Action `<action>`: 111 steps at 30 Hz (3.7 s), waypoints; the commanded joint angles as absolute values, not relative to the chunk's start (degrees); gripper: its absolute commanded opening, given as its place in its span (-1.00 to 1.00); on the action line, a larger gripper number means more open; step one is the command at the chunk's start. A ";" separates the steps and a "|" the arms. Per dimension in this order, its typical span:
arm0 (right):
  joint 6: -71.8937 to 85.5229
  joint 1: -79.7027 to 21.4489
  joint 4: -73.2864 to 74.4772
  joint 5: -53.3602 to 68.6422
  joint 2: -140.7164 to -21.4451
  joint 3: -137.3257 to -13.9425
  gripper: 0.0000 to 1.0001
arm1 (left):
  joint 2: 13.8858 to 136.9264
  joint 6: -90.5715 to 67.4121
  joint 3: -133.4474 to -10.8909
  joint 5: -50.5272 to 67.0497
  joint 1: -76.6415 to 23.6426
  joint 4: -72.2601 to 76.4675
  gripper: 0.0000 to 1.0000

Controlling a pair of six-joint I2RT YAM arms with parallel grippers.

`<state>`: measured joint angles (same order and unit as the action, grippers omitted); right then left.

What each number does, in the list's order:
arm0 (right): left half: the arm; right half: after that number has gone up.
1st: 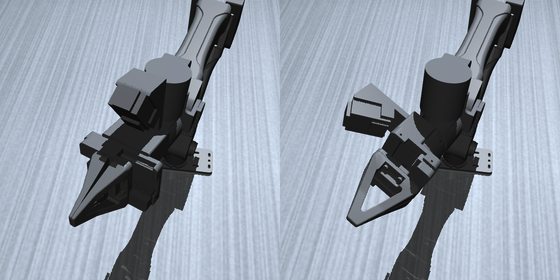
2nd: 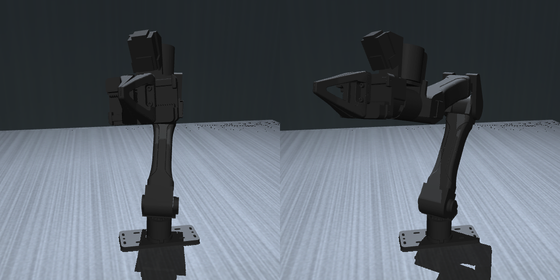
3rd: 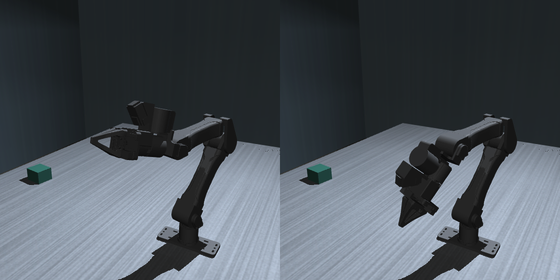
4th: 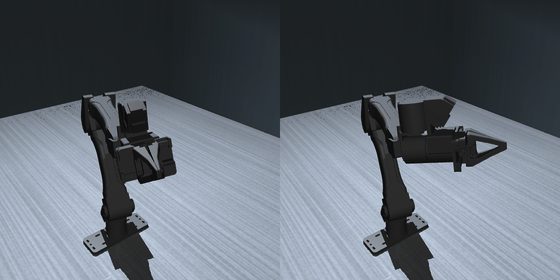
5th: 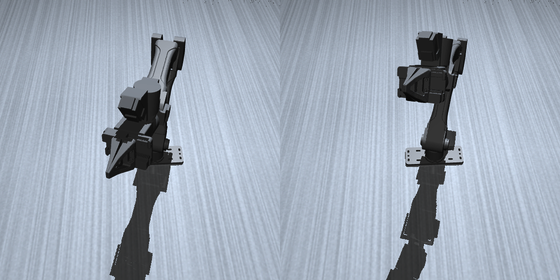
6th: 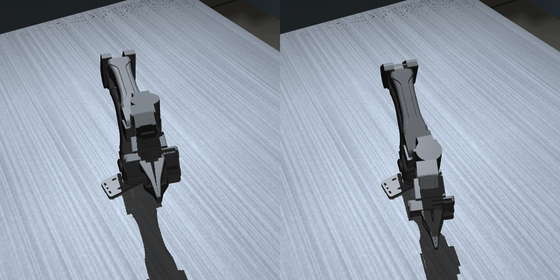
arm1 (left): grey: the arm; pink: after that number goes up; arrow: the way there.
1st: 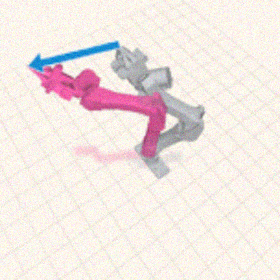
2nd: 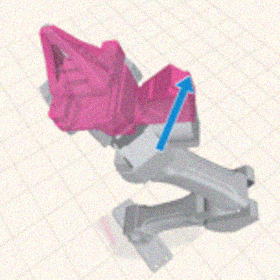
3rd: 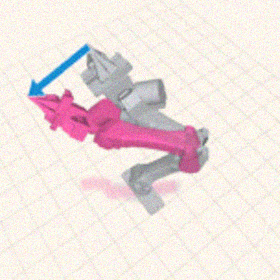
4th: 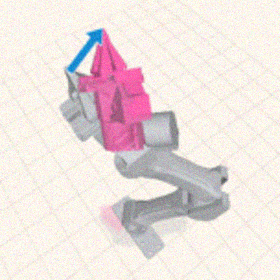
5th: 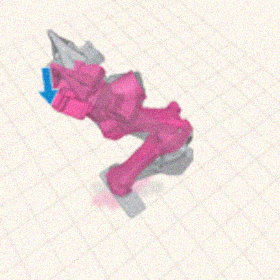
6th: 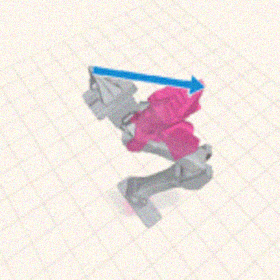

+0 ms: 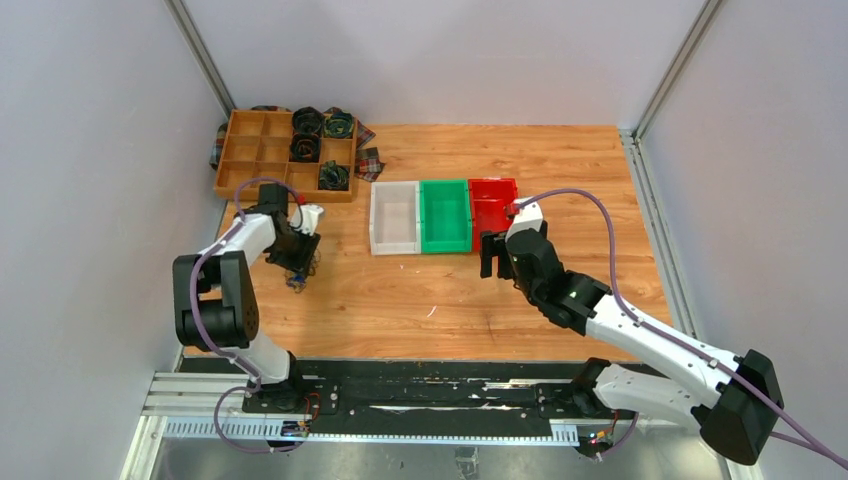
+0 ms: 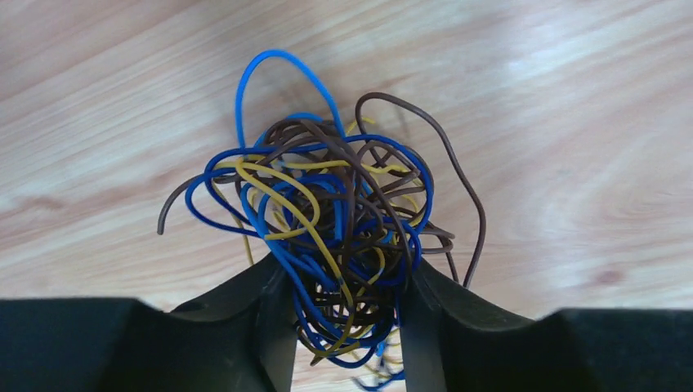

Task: Untangle the cables
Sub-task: Move the cable to the center of the board, then untie the cable.

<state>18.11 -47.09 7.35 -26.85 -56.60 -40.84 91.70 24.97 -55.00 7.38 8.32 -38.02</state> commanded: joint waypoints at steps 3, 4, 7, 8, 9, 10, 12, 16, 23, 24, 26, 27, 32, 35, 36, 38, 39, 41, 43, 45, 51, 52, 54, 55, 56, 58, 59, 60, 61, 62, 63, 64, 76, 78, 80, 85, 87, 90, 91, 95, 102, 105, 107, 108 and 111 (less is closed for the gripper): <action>17.47 -48.94 7.65 -29.40 -56.91 -42.94 0.61 | 86.10 24.12 -51.03 12.84 -3.84 -41.26 -0.38; 17.60 -48.90 7.69 -29.50 -56.99 -42.78 0.61 | 84.85 24.03 -50.64 12.40 -6.45 -41.31 -0.46; 18.14 -48.98 7.82 -29.57 -56.96 -42.40 0.61 | 82.92 22.64 -51.25 11.40 -12.77 -41.78 -0.51; 18.31 -48.96 7.98 -29.73 -56.89 -42.35 0.60 | 82.95 21.92 -52.17 12.02 -14.52 -42.89 -0.51; 18.39 -48.97 8.12 -29.83 -56.75 -42.32 0.60 | 83.23 21.30 -53.65 12.47 -16.38 -43.54 -0.50; 18.37 -48.98 8.21 -30.00 -56.53 -42.26 0.60 | 83.61 20.84 -54.63 12.56 -18.36 -44.07 -0.50; 18.41 -48.91 8.34 -31.02 -55.95 -41.98 0.61 | 84.66 19.99 -56.06 12.40 -22.86 -44.47 -0.50; 18.23 -48.87 8.56 -33.94 -52.76 -39.77 0.64 | 86.93 17.38 -58.72 14.40 -31.59 -44.39 -0.47; 20.44 -45.32 10.55 -32.19 -46.96 -34.74 0.69 | 93.62 15.34 -65.96 18.89 -42.20 -44.32 -0.04; 20.65 -44.93 10.85 -31.78 -46.60 -34.38 0.70 | 94.69 15.60 -66.85 18.96 -42.83 -44.30 0.08; 20.76 -44.45 11.49 -31.16 -46.21 -33.96 0.70 | 96.24 15.69 -68.74 19.14 -43.07 -45.03 0.34; 20.78 -44.24 11.75 -30.81 -45.96 -33.80 0.70 | 96.58 16.25 -69.64 18.85 -43.07 -45.81 0.50; 20.82 -42.95 12.00 -27.43 -45.16 -33.08 0.71 | 92.74 19.05 -70.71 16.54 -42.98 -48.85 0.89; 20.55 -42.80 11.25 -23.88 -46.66 -33.46 0.71 | 89.44 20.08 -69.10 16.44 -42.98 -49.69 0.88; 20.53 -42.87 11.12 -22.86 -47.34 -33.59 0.71 | 88.59 20.24 -68.12 17.24 -42.98 -49.63 0.85; 20.54 -42.80 10.47 -21.61 -48.51 -33.64 0.71 | 87.93 20.44 -66.31 19.20 -42.98 -49.46 0.76; 20.54 -42.81 10.12 -20.98 -48.90 -33.68 0.71 | 88.13 20.32 -65.56 19.99 -42.98 -49.22 0.70; 20.50 -42.84 9.35 -19.17 -49.25 -33.74 0.71 | 89.17 20.42 -64.65 21.18 -42.98 -49.09 0.59; 20.48 -42.79 8.87 -17.69 -49.11 -33.72 0.69 | 90.65 20.54 -64.34 22.61 -42.98 -49.13 0.45; 20.49 -42.86 8.71 -16.05 -48.64 -33.84 0.67 | 91.63 20.93 -64.07 24.51 -42.98 -49.08 0.40; 21.28 -42.79 8.62 -13.73 -47.44 -33.18 0.57 | 93.53 22.45 -64.14 24.86 -42.98 -47.36 0.11; 21.51 -42.88 8.57 -13.31 -47.40 -33.14 0.55 | 93.84 22.39 -64.11 24.67 -42.98 -46.81 0.03; 21.69 -42.85 7.97 -12.30 -47.51 -32.69 0.51 | 94.38 22.48 -64.41 24.69 -42.98 -46.63 -0.12; 21.80 -42.86 7.72 -11.92 -47.59 -32.65 0.49 | 94.51 22.54 -64.56 24.81 -42.98 -46.60 -0.22; 21.82 -42.85 7.47 -11.54 -47.70 -32.53 0.47 | 94.46 22.64 -64.60 24.91 -42.98 -46.64 -0.32; 21.84 -42.88 7.01 -10.90 -47.93 -32.37 0.43 | 94.22 22.81 -64.67 25.19 -42.98 -46.58 -0.45; 21.81 -42.85 6.85 -10.68 -48.05 -32.29 0.40 | 93.99 22.89 -64.73 25.22 -42.98 -46.73 -0.50; 21.80 -42.82 6.72 -10.41 -48.12 -32.26 0.38 | 93.66 23.13 -64.81 25.28 -42.98 -46.82 -0.58; 21.82 -42.82 6.59 -10.20 -48.16 -32.12 0.36 | 93.38 23.18 -64.98 25.23 -42.98 -47.03 -0.67; 21.92 -42.82 6.37 -9.93 -48.21 -32.06 0.33 | 93.15 23.27 -65.25 25.23 -42.98 -47.46 -0.76; 22.03 -42.82 6.30 -9.67 -48.25 -31.99 0.30 | 92.82 23.35 -65.56 25.35 -42.98 -48.10 -0.86; 21.98 -42.88 6.09 -9.40 -48.17 -31.92 0.29 | 92.48 23.38 -66.02 25.58 -42.98 -48.77 -0.93; 23.37 -42.97 0.65 -4.44 -50.58 -31.35 0.67 | 87.03 18.25 -71.74 27.20 -42.68 -53.85 -0.99; 23.49 -43.29 0.06 -3.00 -50.92 -31.82 0.69 | 86.12 17.35 -72.52 27.20 -42.28 -54.41 -0.99; 23.55 -44.12 -0.92 -2.41 -51.20 -32.36 0.70 | 85.27 16.31 -73.07 28.25 -41.60 -54.53 -0.99; 23.49 -46.95 -3.86 -2.28 -52.96 -33.99 0.71 | 84.75 14.37 -73.54 30.77 -41.09 -54.58 -0.99; 23.64 -47.83 -5.26 -1.62 -54.03 -34.34 0.71 | 84.26 14.24 -73.63 32.32 -40.96 -54.52 -0.99; 23.86 -49.12 -7.75 -0.59 -55.79 -34.83 0.70 | 83.54 14.24 -73.95 34.10 -40.96 -54.50 -0.99; 23.97 -49.56 -8.58 -0.16 -56.35 -34.93 0.71 | 83.36 14.23 -74.02 34.54 -40.93 -54.54 -0.99; 24.35 -50.93 -11.54 1.31 -59.09 -35.42 0.71 | 82.26 14.54 -74.32 36.26 -40.87 -54.50 -0.99; 25.04 -51.76 -16.20 5.06 -63.23 -35.50 0.70 | 81.38 14.06 -74.77 37.49 -40.79 -54.49 -0.99; 25.26 -51.94 -16.94 5.19 -64.23 -35.48 0.70 | 81.38 13.98 -75.06 38.13 -40.69 -54.49 -0.99; 25.39 -51.94 -17.67 5.15 -65.02 -35.72 0.70 | 81.50 13.75 -75.28 38.97 -40.69 -54.49 -0.99; 25.54 -52.03 -17.89 5.25 -65.49 -36.02 0.70 | 81.62 13.53 -75.43 39.19 -40.69 -54.48 -0.99; 25.78 -52.19 -18.69 5.12 -67.11 -36.59 0.70 | 81.69 13.33 -75.71 39.69 -40.63 -54.63 -0.99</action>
<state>24.73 -51.11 -15.57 4.38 -65.52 -34.24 82.74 14.28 -73.30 36.95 -40.99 -54.35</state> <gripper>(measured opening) 0.850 0.014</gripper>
